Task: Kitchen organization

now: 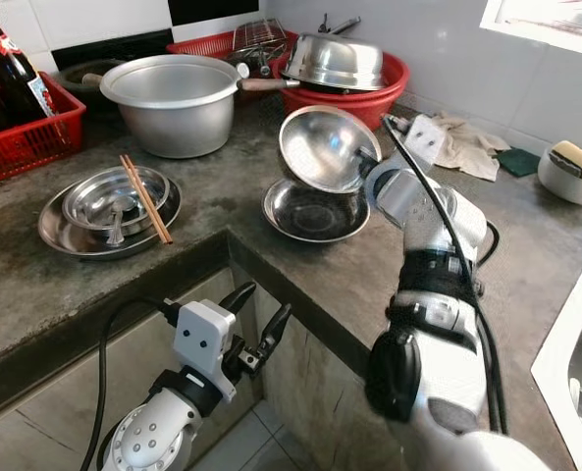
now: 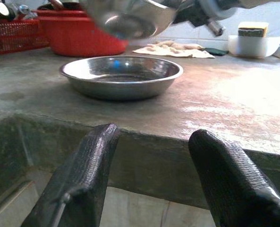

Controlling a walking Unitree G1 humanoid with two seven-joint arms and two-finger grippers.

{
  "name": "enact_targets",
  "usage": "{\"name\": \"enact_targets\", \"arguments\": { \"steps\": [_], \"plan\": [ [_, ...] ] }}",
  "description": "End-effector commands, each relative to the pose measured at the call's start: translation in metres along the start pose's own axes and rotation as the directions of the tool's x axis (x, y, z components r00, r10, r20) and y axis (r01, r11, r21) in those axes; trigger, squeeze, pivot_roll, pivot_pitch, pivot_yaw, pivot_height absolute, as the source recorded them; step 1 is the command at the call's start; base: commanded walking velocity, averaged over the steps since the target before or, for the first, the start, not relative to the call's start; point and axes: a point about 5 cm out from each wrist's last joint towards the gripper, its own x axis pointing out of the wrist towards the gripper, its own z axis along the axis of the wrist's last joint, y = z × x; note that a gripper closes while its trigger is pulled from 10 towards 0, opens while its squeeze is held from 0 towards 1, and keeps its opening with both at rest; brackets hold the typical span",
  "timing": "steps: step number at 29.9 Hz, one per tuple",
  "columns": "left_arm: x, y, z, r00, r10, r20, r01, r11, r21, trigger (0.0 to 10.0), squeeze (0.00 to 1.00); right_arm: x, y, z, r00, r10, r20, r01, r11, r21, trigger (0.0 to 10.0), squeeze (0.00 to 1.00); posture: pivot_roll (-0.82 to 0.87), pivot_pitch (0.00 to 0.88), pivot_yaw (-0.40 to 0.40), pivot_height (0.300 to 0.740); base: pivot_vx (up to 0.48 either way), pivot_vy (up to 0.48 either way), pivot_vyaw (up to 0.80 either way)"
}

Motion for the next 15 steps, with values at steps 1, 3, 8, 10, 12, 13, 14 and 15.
{"name": "enact_targets", "arguments": {
  "steps": [1, 3, 8, 10, 12, 13, 14, 15],
  "plan": [
    [0.001, 0.001, 0.001, 1.000, 0.005, 0.006, -0.005, 1.000, 0.004, 10.0, 0.00, -0.014, 0.007, 0.011, 0.985, 0.042, 0.170, -0.025, 0.995, -0.098, 0.0, 0.00, 0.18, 0.086, -0.061, 0.740, 0.000, 0.000, 0.00],
    [0.002, 0.002, 0.001, 1.000, 0.006, 0.007, -0.007, 1.000, 0.006, 10.0, 0.00, -0.022, 0.004, 0.009, 0.974, 0.026, 0.226, 0.027, 0.974, -0.227, 0.0, 0.00, 0.18, 0.086, -0.058, 0.740, 0.000, 0.000, 0.00],
    [0.003, 0.004, 0.004, 1.000, 0.013, 0.017, -0.013, 1.000, 0.010, 10.0, 0.00, -0.051, 0.003, -0.003, 0.935, 0.128, 0.329, 0.041, 0.886, -0.462, 0.0, 0.00, 0.17, 0.078, -0.054, 0.740, 0.000, 0.000, 0.00],
    [0.004, 0.004, 0.005, 1.000, 0.016, 0.022, -0.016, 1.000, 0.012, 10.0, 0.00, -0.061, 0.003, -0.005, 0.923, 0.148, 0.355, 0.056, 0.862, -0.503, 0.0, 0.00, 0.17, 0.077, -0.054, 0.740, 0.000, 0.000, 0.00],
    [0.005, 0.005, 0.006, 0.999, 0.020, 0.027, -0.020, 1.000, 0.015, 10.0, 0.00, -0.070, 0.005, -0.009, 0.910, 0.197, 0.365, 0.051, 0.820, -0.570, 0.0, 0.00, 0.17, 0.073, -0.051, 0.740, 0.000, 0.000, 0.00],
    [0.005, 0.005, 0.006, 0.999, 0.020, 0.027, -0.020, 1.000, 0.015, 10.0, 0.00, -0.070, 0.005, -0.009, 0.910, 0.197, 0.365, 0.051, 0.820, -0.570, 0.0, 0.00, 0.17, 0.073, -0.051, 0.740, 0.000, 0.000, 0.00],
    [0.005, 0.006, 0.007, 0.999, 0.022, 0.031, -0.023, 1.000, 0.015, 10.0, 0.00, -0.075, 0.006, -0.011, 0.902, 0.215, 0.375, 0.059, 0.799, -0.598, 0.0, 0.00, 0.17, 0.069, -0.045, 0.740, 0.000, 0.000, 0.00],
    [0.006, 0.006, 0.007, 0.999, 0.024, 0.035, -0.024, 1.000, 0.015, 10.0, 0.00, -0.079, 0.007, -0.012, 0.896, 0.225, 0.383, 0.065, 0.786, -0.615, 0.0, 0.00, 0.17, 0.069, -0.045, 0.740, 0.000, 0.000, 0.00]
  ]
}}
